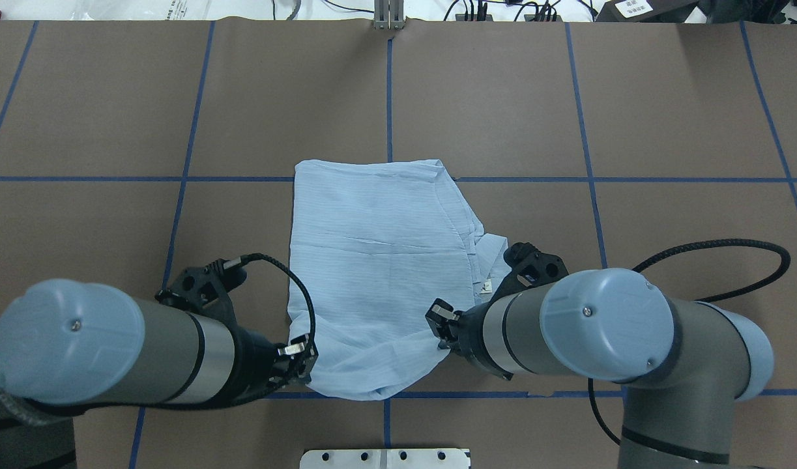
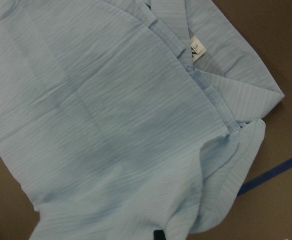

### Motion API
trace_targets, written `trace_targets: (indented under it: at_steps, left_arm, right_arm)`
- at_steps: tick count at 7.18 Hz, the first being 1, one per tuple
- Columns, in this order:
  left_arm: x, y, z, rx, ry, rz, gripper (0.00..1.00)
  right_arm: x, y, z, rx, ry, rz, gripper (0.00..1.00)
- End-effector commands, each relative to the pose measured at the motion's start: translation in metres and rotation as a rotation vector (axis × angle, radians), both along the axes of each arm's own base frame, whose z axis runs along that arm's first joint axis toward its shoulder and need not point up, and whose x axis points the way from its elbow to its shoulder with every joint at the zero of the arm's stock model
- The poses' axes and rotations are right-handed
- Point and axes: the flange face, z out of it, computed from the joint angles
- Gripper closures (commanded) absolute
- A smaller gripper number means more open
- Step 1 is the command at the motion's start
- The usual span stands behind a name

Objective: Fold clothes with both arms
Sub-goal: 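Lift the near edge with both grippers and fold it away from the robot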

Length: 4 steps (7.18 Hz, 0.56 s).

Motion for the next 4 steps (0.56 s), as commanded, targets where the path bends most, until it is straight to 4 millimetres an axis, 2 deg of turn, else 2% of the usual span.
trace_targets:
  at_steps: [1,2,3,4]
  left_arm:
    - [-0.006,-0.072,0.007,-0.023,-0.037,-0.113,1.00]
    - [-0.007,-0.099,0.016,-0.032,-0.059,-0.158,1.00]
    - [-0.006,-0.120,0.017,-0.028,-0.052,-0.190,1.00]
    - [-0.001,-0.138,0.016,-0.027,-0.047,-0.213,1.00]
  right_arm:
    - [0.000,-0.045,-0.005,0.072,0.027,0.042,1.00]
    - [-0.002,-0.066,-0.013,0.079,0.029,0.073,1.00]
    - [-0.010,-0.090,-0.015,0.083,0.048,0.097,1.00]
    - [-0.010,-0.114,-0.018,0.108,0.065,0.115,1.00]
